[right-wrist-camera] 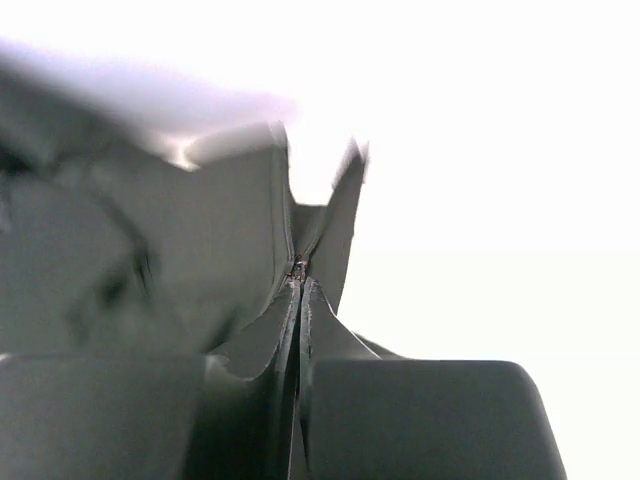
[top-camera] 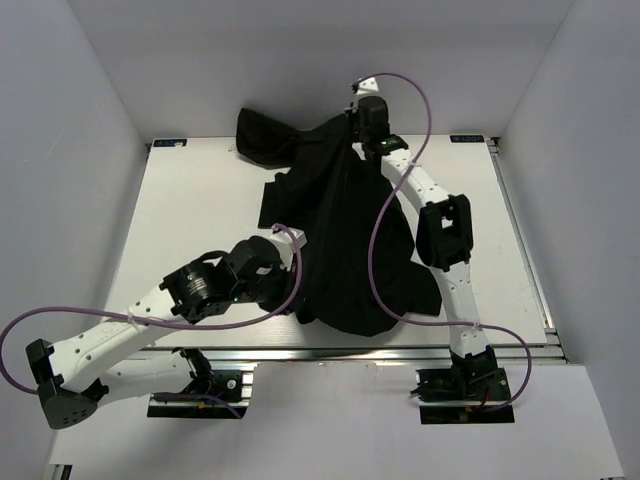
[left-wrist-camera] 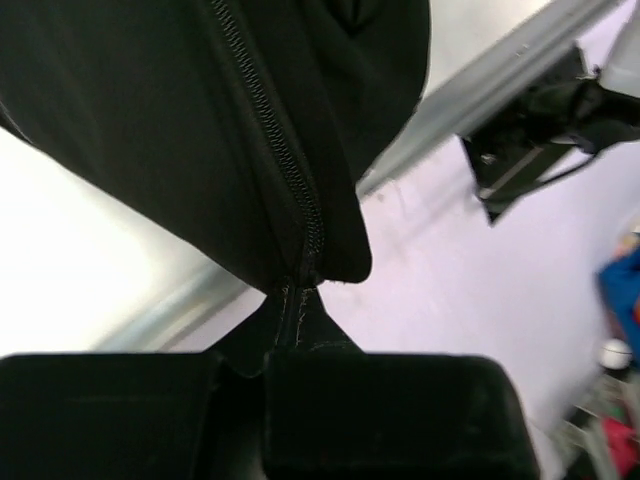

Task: Zip up the jacket

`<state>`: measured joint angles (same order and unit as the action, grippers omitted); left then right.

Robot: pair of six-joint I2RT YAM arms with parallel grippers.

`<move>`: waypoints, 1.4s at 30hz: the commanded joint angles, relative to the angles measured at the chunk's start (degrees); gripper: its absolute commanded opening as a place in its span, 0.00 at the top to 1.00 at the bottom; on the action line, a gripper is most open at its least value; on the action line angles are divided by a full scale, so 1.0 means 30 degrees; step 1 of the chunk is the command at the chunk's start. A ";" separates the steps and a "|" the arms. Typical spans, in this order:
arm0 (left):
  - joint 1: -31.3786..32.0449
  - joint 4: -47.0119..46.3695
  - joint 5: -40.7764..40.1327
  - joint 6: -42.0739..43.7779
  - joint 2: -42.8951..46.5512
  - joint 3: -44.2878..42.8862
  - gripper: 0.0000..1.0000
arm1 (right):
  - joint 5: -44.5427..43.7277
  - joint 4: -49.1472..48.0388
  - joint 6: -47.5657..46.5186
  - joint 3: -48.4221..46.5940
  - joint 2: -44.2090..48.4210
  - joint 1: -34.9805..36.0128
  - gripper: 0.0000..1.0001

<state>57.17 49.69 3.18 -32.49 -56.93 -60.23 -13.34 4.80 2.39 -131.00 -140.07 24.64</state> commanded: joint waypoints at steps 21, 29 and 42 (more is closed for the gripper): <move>0.1013 -0.0684 0.1230 -0.4258 0.1310 0.2501 0.45 | 0.2486 -0.7666 -0.1499 0.1947 0.1130 -0.2912 0.11; -0.1696 -0.1825 -0.3231 -0.3442 -0.1526 0.0362 0.02 | 0.1810 -0.5420 -0.0218 0.5841 0.5553 -0.3087 0.11; -2.1386 -0.7218 0.2589 -0.1123 -0.3873 -0.1399 0.02 | 0.1756 0.0273 0.7021 1.9510 1.7877 -0.5459 0.11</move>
<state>2.83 31.86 0.67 -37.36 -68.99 -62.33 -7.94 -1.34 15.92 -79.42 -91.70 10.31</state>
